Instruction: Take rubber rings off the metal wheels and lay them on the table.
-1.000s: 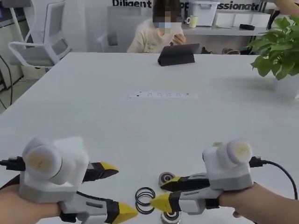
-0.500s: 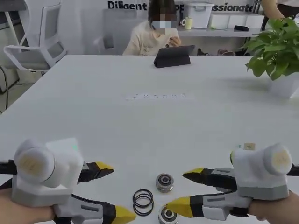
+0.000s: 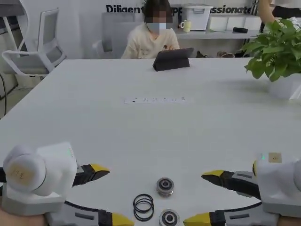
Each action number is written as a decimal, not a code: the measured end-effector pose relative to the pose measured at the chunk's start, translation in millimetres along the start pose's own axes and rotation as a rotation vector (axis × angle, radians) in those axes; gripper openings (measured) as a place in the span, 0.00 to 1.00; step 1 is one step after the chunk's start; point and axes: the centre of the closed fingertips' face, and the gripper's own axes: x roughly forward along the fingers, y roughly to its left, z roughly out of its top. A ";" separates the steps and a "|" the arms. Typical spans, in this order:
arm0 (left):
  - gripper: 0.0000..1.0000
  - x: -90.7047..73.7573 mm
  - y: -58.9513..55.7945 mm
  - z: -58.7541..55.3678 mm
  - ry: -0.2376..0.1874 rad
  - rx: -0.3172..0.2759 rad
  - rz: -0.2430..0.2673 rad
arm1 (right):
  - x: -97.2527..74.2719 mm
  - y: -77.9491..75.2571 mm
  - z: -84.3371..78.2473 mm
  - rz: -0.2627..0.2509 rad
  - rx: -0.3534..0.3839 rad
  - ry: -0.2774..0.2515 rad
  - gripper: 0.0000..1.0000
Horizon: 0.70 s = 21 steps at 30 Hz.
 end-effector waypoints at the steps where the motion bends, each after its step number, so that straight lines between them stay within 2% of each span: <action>1: 0.71 -0.9 -0.3 -0.1 0.001 0.003 0.001 | -1.4 -0.2 -0.5 -0.002 -0.004 0.001 0.74; 7: 0.73 -4.5 -1.4 0.3 -0.006 -0.001 0.004 | -9.7 -2.2 -5.7 -0.017 -0.026 0.016 0.76; 15: 0.74 -4.2 -5.1 -3.1 -0.004 -0.015 -0.001 | -17.0 -4.6 -11.7 -0.033 -0.015 0.023 0.77; 21: 0.75 -6.3 -4.1 -3.3 -0.003 -0.013 0.005 | -21.0 -4.9 -17.6 -0.040 -0.051 0.053 0.77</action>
